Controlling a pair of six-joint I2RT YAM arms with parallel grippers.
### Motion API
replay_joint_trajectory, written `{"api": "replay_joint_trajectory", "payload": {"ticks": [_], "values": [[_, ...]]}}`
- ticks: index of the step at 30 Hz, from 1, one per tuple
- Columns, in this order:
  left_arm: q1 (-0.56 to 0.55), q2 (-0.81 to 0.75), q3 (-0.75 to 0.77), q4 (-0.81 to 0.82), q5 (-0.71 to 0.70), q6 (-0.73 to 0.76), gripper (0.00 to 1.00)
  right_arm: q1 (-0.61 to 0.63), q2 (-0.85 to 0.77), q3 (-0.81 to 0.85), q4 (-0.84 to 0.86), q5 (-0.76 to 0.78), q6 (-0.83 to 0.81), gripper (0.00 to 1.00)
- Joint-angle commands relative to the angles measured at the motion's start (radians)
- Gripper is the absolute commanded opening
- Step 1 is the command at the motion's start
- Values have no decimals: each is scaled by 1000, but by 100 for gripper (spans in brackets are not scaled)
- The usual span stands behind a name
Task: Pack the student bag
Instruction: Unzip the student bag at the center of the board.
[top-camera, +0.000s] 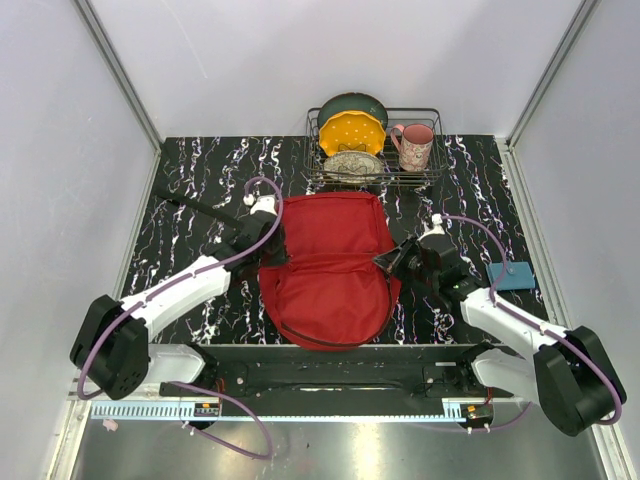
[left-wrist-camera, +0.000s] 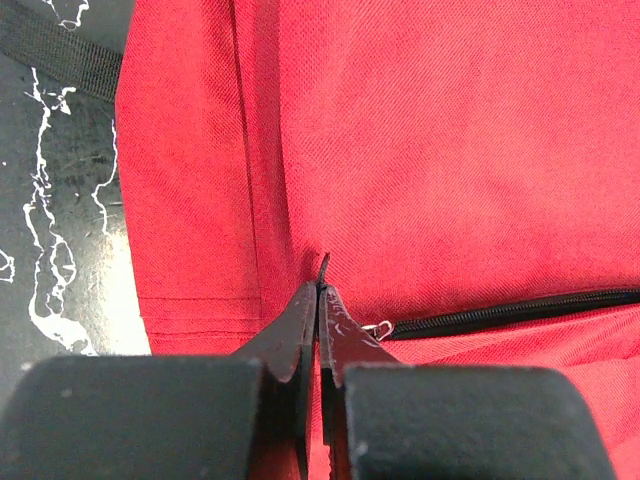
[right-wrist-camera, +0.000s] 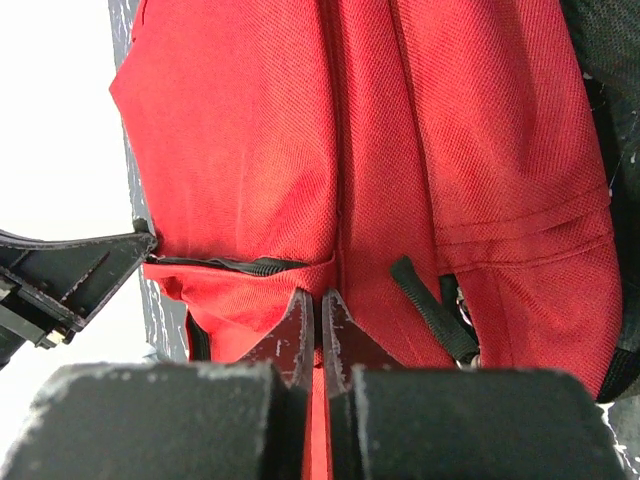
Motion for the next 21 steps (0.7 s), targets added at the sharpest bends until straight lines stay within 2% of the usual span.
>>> {"api": "replay_joint_trajectory", "payload": {"ticks": [1,5,7,8,10,11,12,13,16,18,21], "values": [[27,-45,-41,-40,-78,23,0,-31,-22,-16,-17,56,-11,0],[30,-31,-36,-45,-30,32,0,-31,-20,-14,-13,25,-17,0],[31,-26,-33,-50,-10,37,15,-32,-22,-14,-13,16,-24,1],[30,-31,-30,-56,-4,38,33,-32,-23,-11,-23,5,-28,17],[31,-49,-32,-62,1,45,56,-32,-33,0,-52,3,-37,33],[30,-60,-33,-71,-4,46,74,-32,-37,9,-82,5,-42,42],[30,-83,-38,-80,-13,48,80,-32,-54,14,-102,13,-48,61],[30,-95,-38,-88,-18,51,85,-34,-66,23,-124,23,-50,67],[31,-143,-44,-131,-41,57,99,-34,-120,43,-229,86,-65,82],[36,-184,-50,-160,-52,57,99,-34,-167,57,-312,159,-70,91],[39,-242,-64,-195,-68,55,99,-34,-235,80,-424,267,-71,96]]}}
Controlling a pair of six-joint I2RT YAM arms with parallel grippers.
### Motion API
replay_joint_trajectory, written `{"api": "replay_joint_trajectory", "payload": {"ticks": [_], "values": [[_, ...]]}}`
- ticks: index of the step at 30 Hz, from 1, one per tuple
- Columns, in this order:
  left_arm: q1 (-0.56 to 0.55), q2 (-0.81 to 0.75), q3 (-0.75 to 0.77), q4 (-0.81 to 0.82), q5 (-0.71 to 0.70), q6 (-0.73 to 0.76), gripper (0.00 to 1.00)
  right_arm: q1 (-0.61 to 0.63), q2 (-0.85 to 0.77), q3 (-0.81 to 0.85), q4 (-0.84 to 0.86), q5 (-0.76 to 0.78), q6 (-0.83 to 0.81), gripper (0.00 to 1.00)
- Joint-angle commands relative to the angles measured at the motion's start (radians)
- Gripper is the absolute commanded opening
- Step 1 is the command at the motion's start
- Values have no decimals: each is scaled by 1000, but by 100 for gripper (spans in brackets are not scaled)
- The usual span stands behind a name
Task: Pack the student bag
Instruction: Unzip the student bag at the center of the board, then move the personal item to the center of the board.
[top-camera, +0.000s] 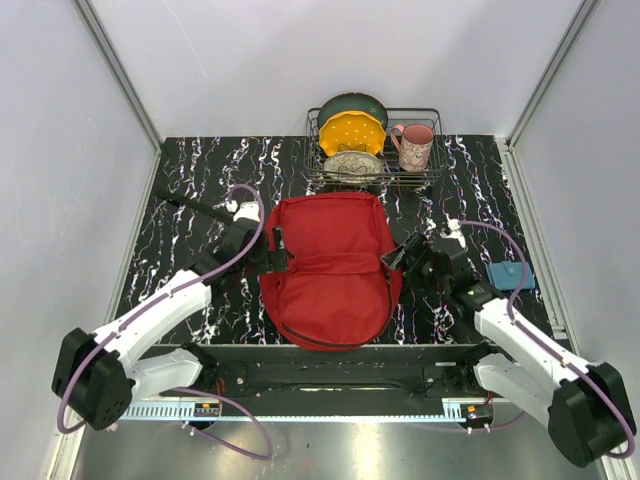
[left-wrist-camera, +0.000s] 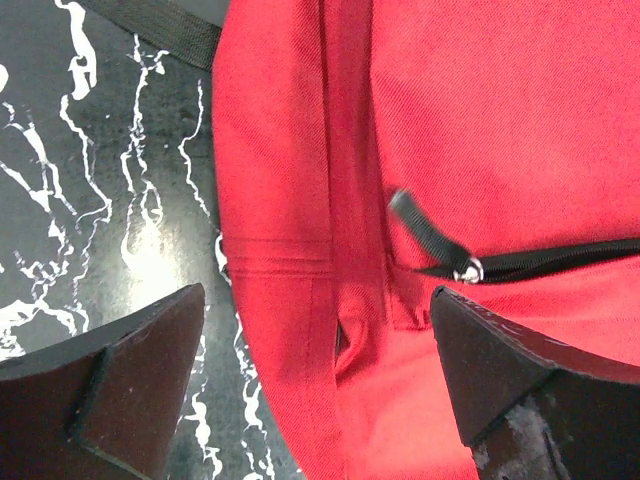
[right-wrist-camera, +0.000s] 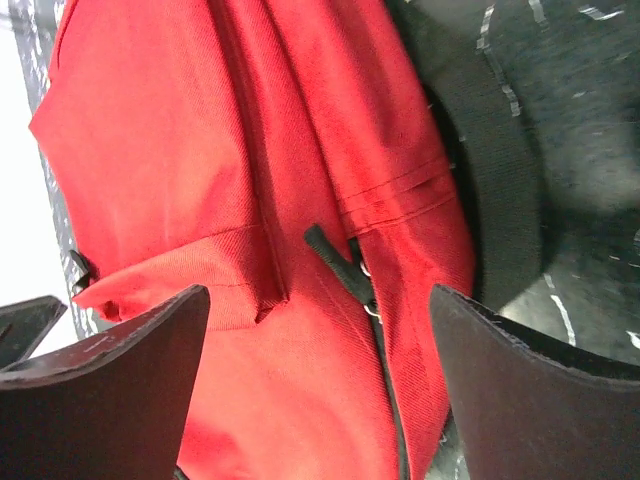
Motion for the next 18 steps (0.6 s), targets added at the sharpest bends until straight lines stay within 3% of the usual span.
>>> {"api": "replay_joint_trajectory", "payload": {"ticks": [1,6,10,13,18], "values": [[8,-96,-18,-70,-48,13,99,-6,-99,81,-191,198,-19,100],[16,-170,-26,-111,-33,6,99,-9,-184,135,-417,472,-25,100],[16,-207,-27,-111,13,-8,99,-83,-130,243,-527,641,-135,100],[14,-219,-26,-93,64,-5,99,-213,-13,325,-572,683,-223,100],[14,-228,-13,-98,97,6,99,-486,128,379,-552,525,-320,100]]}}
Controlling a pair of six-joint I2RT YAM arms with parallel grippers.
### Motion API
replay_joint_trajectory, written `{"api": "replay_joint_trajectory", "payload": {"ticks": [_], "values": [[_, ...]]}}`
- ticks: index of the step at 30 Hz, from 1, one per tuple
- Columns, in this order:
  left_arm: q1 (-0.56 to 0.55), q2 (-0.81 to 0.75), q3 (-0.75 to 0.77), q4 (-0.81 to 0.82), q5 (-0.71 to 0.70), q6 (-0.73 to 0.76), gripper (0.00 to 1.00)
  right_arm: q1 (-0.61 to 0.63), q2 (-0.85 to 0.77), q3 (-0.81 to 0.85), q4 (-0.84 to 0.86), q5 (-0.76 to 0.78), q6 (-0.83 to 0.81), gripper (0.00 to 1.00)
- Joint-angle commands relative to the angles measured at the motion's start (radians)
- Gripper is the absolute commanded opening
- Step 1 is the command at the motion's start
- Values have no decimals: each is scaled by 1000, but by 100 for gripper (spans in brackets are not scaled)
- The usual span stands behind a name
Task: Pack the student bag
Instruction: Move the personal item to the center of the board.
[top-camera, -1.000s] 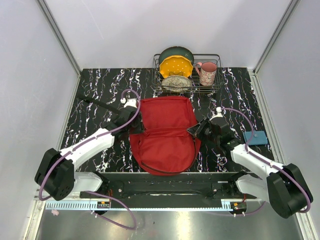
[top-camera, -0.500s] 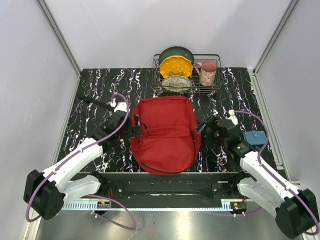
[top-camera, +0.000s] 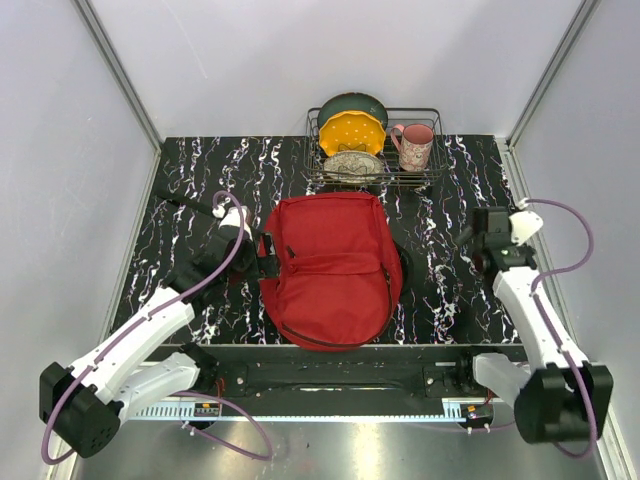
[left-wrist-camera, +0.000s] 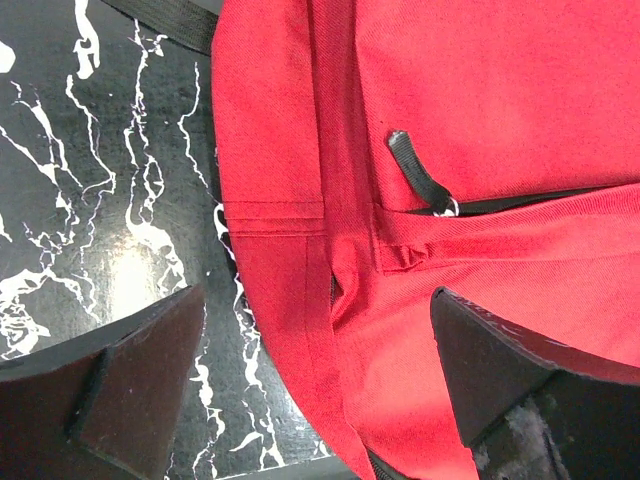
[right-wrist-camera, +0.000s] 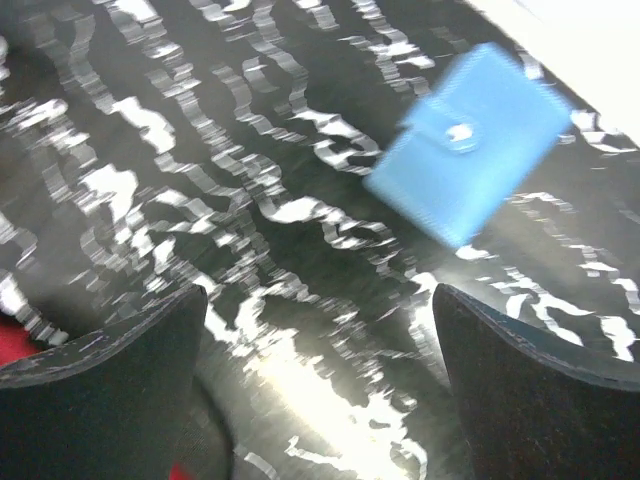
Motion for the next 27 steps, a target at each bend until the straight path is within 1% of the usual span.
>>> {"api": "replay_joint_trajectory", "payload": {"ticks": [1,4,5,6,9,13,15,16,18,19,23,27], "values": [[6,-30,11,15,63,5,99,-187,86,65,-38,-26,-128,100],[4,-56,-2,31,96,-16,99,-279,112,70,-13,-59,-176,100],[4,-67,-12,31,107,-24,99,-306,118,70,-10,-110,-181,100],[4,-73,-18,34,136,-32,99,-363,127,73,-9,-131,-179,100],[4,-93,-27,41,155,-41,99,-426,138,74,-4,-127,-165,100],[4,-94,4,10,126,-15,99,-478,169,71,19,-136,-153,100],[4,-90,25,-8,104,-6,99,-482,192,65,36,-116,-132,100],[4,-88,33,-18,100,-3,99,-483,198,58,48,-72,-125,100],[4,-90,34,-19,97,-1,99,-482,209,56,47,-26,-113,100],[4,-91,36,-18,98,-4,99,-483,210,41,75,-11,-115,100],[4,-110,25,-25,113,-15,99,-483,252,22,109,-33,-104,100],[4,-133,16,-45,104,-18,99,-483,330,19,132,-64,-104,100]]}}
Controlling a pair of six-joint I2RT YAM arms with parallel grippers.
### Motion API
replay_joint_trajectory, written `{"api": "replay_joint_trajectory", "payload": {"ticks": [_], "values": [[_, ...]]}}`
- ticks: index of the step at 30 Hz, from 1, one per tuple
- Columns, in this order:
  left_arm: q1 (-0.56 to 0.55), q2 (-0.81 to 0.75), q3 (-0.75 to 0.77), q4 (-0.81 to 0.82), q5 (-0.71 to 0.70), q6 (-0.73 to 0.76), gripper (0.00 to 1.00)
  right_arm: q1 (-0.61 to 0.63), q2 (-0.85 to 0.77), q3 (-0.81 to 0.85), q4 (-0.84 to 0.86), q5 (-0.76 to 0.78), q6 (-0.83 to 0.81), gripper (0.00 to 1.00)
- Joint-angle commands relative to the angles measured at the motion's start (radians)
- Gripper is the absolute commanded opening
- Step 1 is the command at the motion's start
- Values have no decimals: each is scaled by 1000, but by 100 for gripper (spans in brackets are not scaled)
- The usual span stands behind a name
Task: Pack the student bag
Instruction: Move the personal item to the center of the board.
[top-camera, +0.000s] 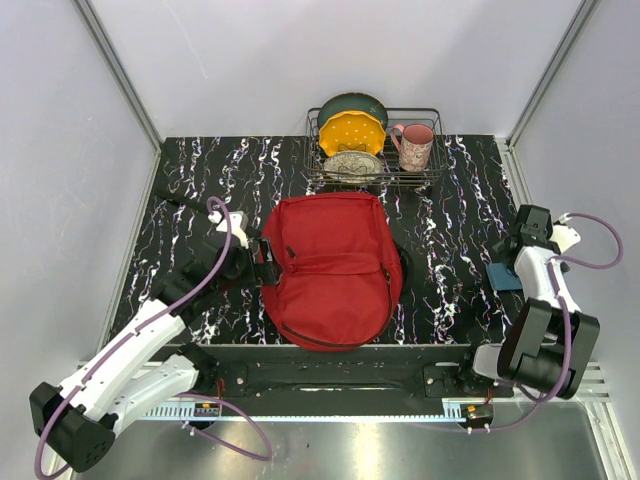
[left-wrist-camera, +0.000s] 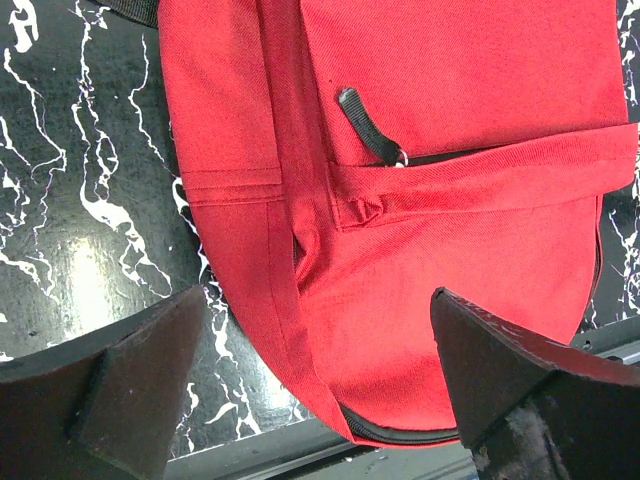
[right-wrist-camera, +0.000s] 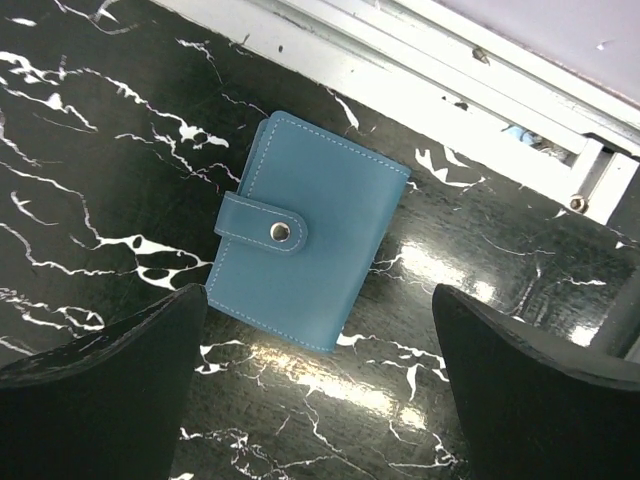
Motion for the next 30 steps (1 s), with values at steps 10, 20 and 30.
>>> {"api": "replay_joint_trajectory", "payload": {"ticks": [10,20,30], "values": [[4,-39,56,-20,5,0,99,-1,149,-55,240,-353,-55,100],[4,-63,45,-28,13,-18,99,-1,337,-6,223,-586,-115,96],[4,-77,35,-31,17,-27,99,14,313,-41,274,-806,-104,87]]}}
